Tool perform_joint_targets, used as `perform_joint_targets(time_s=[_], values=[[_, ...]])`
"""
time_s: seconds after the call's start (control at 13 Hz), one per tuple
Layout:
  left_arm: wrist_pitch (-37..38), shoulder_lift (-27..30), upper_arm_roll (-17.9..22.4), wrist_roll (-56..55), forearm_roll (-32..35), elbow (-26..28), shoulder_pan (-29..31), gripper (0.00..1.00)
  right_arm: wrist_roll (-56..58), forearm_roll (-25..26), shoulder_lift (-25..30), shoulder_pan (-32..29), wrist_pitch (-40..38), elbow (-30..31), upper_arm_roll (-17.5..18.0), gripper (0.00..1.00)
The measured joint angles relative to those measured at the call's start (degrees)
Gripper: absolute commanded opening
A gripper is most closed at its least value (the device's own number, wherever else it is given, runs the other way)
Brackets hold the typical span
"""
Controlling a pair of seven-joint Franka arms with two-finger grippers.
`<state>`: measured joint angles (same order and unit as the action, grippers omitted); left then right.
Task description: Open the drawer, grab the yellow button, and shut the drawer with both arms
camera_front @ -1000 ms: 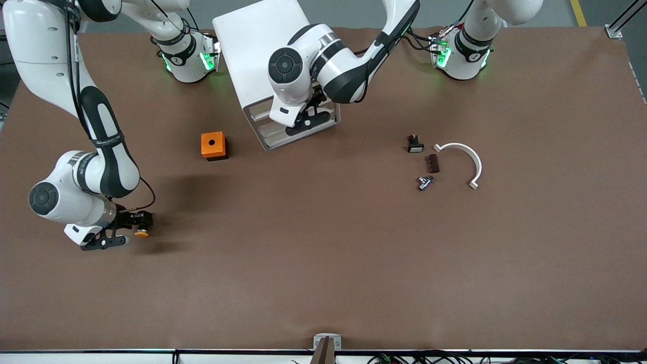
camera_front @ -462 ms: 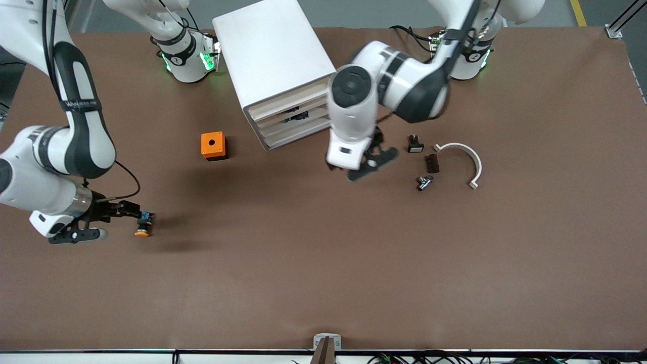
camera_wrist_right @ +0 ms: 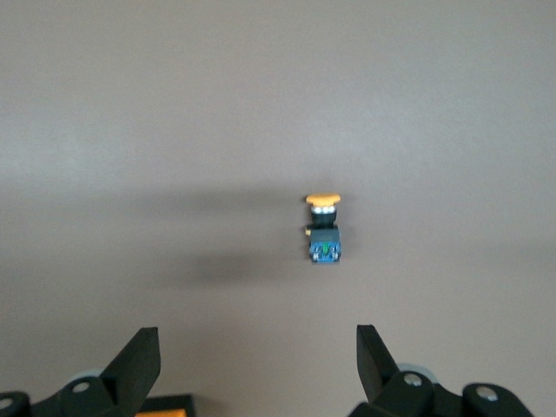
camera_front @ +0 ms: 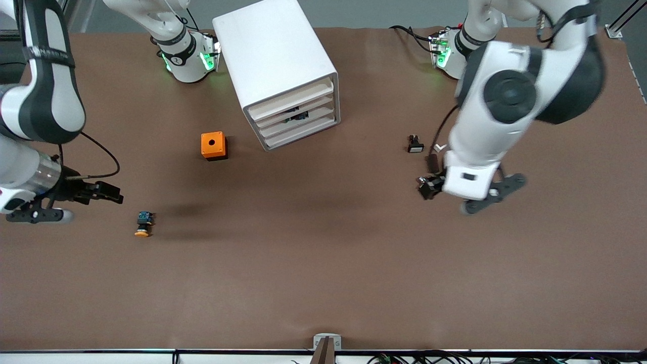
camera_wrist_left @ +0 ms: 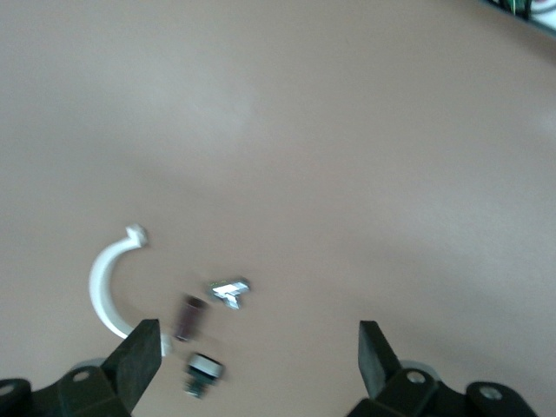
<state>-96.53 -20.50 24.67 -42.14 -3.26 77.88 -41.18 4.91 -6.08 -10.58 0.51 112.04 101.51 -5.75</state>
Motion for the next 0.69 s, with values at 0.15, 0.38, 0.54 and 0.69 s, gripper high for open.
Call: perform_joint_targets(time_s=[0.15,0.38,0.54,0.69], values=[[1.81,3.36,0.07,8.23,0.56,0.04,4.43,1.00,-4.40,3.47,4.84,1.09,-4.92,-0.18,0.05,1.00],[6.15,6.50,0.08,15.80,0.57,0.15,8.44,1.00,-10.99,6.83,11.53,4.09,-8.98,-0.24,0.18,1.00],[9.20,8.19,0.07,20.08,0.58,0.19,8.90,1.00,-11.78,7.02,14.64,4.40,-11.68,-0.73,0.20,1.00],[11.36,9.94,-0.50,23.99,0.59,0.20,10.46,1.00,-11.97,7.02,16.57,4.39,-13.26,-1.56,0.05,1.00]])
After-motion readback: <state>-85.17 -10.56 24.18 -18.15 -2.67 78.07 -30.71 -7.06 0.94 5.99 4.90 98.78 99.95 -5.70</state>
